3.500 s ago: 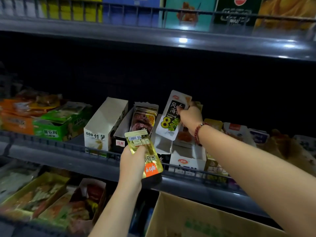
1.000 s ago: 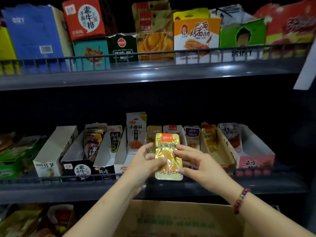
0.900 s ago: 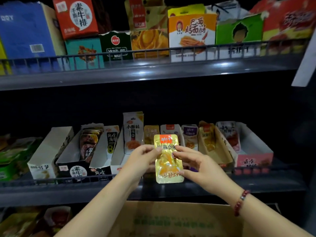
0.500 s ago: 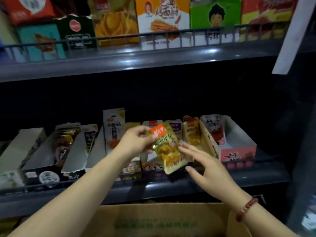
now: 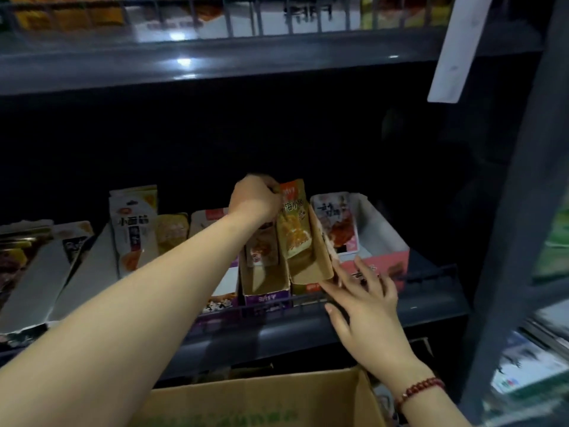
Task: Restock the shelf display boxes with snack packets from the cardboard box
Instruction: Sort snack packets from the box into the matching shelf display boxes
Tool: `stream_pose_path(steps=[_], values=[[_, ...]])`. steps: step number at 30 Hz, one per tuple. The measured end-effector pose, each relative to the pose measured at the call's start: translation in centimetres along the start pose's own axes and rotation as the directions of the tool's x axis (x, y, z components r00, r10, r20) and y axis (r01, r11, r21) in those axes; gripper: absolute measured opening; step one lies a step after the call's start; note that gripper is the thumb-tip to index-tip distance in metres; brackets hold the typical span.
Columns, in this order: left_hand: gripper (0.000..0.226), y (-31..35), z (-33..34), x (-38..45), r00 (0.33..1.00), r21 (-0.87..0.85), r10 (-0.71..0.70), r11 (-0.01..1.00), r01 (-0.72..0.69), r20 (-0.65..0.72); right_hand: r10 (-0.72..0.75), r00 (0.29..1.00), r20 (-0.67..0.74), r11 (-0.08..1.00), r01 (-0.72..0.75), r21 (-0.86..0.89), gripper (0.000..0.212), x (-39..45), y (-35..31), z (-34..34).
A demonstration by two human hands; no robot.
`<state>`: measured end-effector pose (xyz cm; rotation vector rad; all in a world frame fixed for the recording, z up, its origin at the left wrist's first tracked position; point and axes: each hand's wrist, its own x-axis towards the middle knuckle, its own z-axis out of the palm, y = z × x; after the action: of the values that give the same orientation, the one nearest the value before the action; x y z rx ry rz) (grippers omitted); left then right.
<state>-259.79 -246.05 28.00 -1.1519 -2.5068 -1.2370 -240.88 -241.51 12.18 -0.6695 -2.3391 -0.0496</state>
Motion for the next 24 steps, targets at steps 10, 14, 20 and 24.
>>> stream_pose_path(steps=[10,14,20,24], values=[[0.028,-2.2,5.9,0.9,0.988,0.283,0.147,0.947,-0.151,0.035,-0.039,0.996,-0.075,0.999,0.039,0.003,0.041,-0.1,0.4,0.7],[0.028,-3.8,6.4,1.5,0.989,0.344,0.147,0.929,-0.137,-0.002,-0.016,0.997,-0.081,1.000,0.017,0.019,0.041,-0.1,0.3,0.9],[0.032,-5.1,7.3,2.6,0.986,0.300,0.158,0.944,-0.137,-0.047,-0.002,0.998,-0.066,0.999,0.004,0.034,0.044,-0.1,0.1,1.2],[0.037,-5.6,7.9,2.2,0.990,0.213,0.119,0.972,-0.102,-0.070,-0.001,0.997,-0.074,0.999,0.005,0.048,0.045,-0.2,0.1,1.3]])
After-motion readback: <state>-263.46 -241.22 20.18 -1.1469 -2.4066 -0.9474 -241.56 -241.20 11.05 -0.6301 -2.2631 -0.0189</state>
